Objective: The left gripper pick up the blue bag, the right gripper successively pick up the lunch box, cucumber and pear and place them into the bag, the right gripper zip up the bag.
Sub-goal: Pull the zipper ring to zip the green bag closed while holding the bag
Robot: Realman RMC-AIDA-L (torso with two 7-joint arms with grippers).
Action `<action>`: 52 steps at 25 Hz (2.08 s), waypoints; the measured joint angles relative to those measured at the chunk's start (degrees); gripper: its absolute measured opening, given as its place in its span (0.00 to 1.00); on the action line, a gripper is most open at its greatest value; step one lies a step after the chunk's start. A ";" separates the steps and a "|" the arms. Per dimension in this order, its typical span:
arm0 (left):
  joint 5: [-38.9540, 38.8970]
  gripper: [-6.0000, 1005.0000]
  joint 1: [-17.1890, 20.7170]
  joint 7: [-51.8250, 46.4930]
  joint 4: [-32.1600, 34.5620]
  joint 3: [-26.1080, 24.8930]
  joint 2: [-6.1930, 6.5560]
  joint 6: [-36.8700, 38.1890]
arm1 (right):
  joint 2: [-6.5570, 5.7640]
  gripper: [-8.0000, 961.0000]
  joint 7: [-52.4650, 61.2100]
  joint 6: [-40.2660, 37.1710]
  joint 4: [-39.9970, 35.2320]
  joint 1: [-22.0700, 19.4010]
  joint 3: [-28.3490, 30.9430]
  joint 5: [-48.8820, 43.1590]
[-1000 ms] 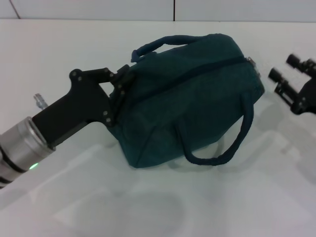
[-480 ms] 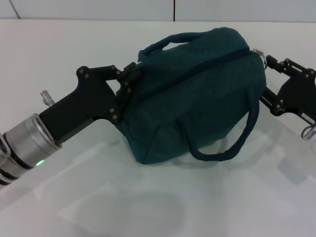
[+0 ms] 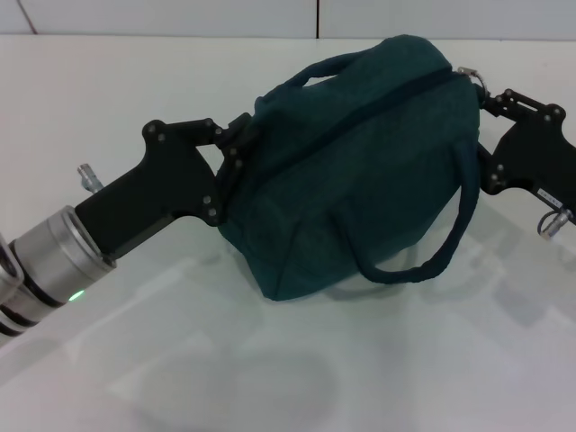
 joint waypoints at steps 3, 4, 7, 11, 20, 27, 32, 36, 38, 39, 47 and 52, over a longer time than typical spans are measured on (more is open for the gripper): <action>0.00 0.06 -0.17 0.01 0.00 0.00 -0.10 0.00 | 0.06 0.39 -0.04 0.00 -0.25 0.03 0.05 -0.03; 0.00 0.06 -0.17 0.02 0.00 0.00 -0.13 0.00 | 0.08 0.37 -0.05 0.00 -0.26 0.03 0.07 -0.03; 0.00 0.06 -0.18 0.03 0.00 0.00 -0.21 0.00 | 0.10 0.32 -0.06 0.00 -0.26 0.05 0.09 0.21; 0.00 0.06 -0.21 0.03 0.00 0.00 -0.30 0.00 | 0.21 0.26 -0.07 -0.70 -0.37 -0.28 1.52 0.43; 0.01 0.06 -0.20 0.03 0.00 0.00 -0.45 0.00 | 0.35 0.22 -1.45 -2.35 -0.29 -1.29 3.30 0.45; 0.01 0.06 -0.21 0.03 0.00 0.00 -0.60 0.00 | 0.36 0.21 -2.16 -2.42 0.19 -2.16 3.82 0.61; 0.01 0.06 -0.21 0.08 0.00 0.00 -0.60 0.00 | 0.35 0.21 -2.10 -2.43 0.71 -3.33 5.61 0.65; 0.01 0.06 -0.21 0.16 0.00 0.00 -0.58 0.01 | 0.45 0.20 -1.80 -2.33 1.13 -3.46 6.56 0.89; 0.04 0.06 -0.21 0.18 0.00 0.00 -0.57 0.01 | 0.50 0.20 -1.75 -1.58 1.13 -3.44 6.58 1.56; 0.13 0.06 -0.23 0.19 0.00 0.00 -0.57 0.00 | 0.56 0.20 -1.72 -0.72 1.13 -3.30 6.57 1.99; 0.33 0.06 -0.28 0.21 0.00 0.00 -0.57 0.01 | 0.81 0.19 -0.82 3.87 1.11 -0.50 3.34 2.02; 0.35 0.06 -0.29 0.21 0.00 0.00 -0.60 0.01 | 0.77 0.19 0.24 3.36 0.51 0.04 -0.58 1.96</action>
